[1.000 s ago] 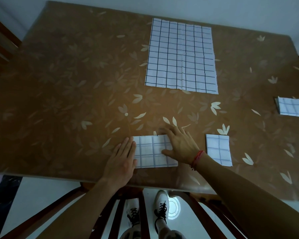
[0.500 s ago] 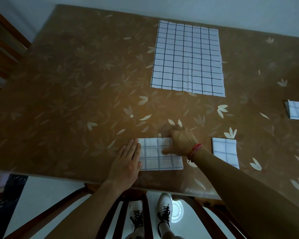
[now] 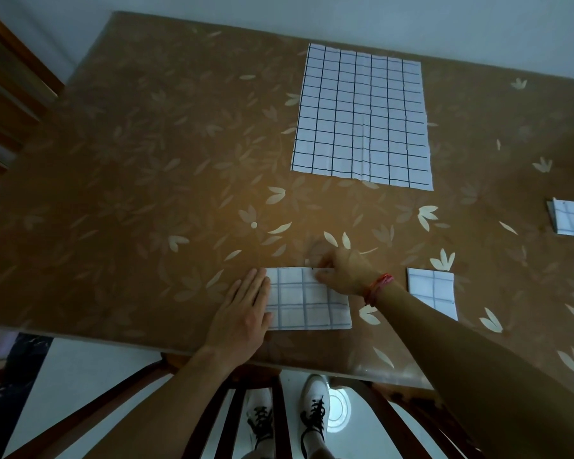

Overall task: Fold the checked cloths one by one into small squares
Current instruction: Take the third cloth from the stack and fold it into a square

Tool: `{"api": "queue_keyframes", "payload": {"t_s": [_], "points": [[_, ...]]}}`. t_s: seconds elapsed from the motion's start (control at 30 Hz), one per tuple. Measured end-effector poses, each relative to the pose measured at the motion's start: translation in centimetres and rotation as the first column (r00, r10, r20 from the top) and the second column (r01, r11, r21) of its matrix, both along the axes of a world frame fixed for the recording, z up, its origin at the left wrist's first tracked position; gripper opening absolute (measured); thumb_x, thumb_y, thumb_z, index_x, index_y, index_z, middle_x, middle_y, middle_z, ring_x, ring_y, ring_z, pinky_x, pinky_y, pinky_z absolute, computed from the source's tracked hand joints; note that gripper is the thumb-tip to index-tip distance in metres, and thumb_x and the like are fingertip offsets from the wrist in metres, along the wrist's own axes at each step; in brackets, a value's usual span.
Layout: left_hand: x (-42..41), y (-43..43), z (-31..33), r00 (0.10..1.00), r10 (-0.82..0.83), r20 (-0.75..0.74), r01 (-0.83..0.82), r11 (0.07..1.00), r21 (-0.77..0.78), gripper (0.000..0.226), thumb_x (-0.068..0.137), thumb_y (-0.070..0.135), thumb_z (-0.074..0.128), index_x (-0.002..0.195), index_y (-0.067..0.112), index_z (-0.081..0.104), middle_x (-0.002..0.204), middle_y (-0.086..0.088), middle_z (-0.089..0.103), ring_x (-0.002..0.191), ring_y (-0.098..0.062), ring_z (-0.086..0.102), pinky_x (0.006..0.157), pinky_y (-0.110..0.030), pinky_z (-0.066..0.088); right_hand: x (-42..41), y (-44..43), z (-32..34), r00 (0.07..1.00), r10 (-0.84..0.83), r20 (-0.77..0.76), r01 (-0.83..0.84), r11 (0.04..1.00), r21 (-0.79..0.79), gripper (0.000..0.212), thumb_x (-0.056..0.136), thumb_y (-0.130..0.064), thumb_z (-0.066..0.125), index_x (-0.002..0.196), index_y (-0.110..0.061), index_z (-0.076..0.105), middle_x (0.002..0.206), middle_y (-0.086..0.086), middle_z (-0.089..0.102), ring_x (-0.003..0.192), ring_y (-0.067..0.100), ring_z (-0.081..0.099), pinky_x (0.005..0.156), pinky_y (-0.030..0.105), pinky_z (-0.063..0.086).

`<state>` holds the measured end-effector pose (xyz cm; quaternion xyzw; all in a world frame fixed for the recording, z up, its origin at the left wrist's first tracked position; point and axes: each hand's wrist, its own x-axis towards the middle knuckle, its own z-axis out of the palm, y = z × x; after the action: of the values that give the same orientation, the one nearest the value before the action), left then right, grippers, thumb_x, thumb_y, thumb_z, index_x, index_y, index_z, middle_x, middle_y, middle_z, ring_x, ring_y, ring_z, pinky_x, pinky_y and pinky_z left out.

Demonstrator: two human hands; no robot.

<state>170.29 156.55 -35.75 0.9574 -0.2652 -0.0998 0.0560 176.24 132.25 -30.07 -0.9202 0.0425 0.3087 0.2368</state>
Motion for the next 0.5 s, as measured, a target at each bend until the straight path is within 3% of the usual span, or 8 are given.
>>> {"api": "queue_keyframes", "payload": {"t_s": [0.13, 0.33, 0.5], "points": [[0.1, -0.1, 0.3, 0.999, 0.020, -0.030, -0.023, 0.995, -0.096, 0.063, 0.095, 0.039, 0.022, 0.149, 0.007, 0.024, 0.160, -0.007, 0.012, 0.148, -0.018, 0.001, 0.119, -0.038, 0.009, -0.6, -0.4, 0.1, 0.997, -0.066, 0.035, 0.064, 0.997, 0.050, 0.014, 0.090, -0.026, 0.062, 0.096, -0.018, 0.072, 0.086, -0.004, 0.063, 0.084, 0.015, 0.060, 0.068, 0.024, 0.044], [-0.9, -0.8, 1.2, 1.000, 0.015, -0.026, -0.021, 0.970, -0.241, 0.057, 0.095, 0.033, 0.028, 0.146, 0.009, 0.033, 0.157, -0.006, 0.025, 0.147, -0.015, 0.011, 0.119, -0.038, 0.014, -2.9, -1.7, 0.4, 0.938, -0.338, 0.079, 0.318, 0.928, 0.196, 0.008, 0.085, -0.027, 0.069, 0.084, -0.019, 0.071, 0.079, -0.006, 0.067, 0.072, 0.004, 0.060, 0.058, 0.014, 0.042], [-2.2, -1.2, 1.6, 1.000, -0.020, 0.003, 0.020, 0.945, -0.326, 0.060, 0.087, 0.020, 0.062, 0.142, 0.008, 0.042, 0.148, -0.009, 0.042, 0.141, -0.019, 0.030, 0.114, -0.041, 0.029, -6.0, -1.6, -0.2, 0.770, -0.635, -0.064, 0.613, 0.707, 0.353, 0.006, 0.078, -0.021, 0.076, 0.077, -0.015, 0.073, 0.082, 0.006, 0.072, 0.078, 0.023, 0.071, 0.067, 0.041, 0.061]]}}
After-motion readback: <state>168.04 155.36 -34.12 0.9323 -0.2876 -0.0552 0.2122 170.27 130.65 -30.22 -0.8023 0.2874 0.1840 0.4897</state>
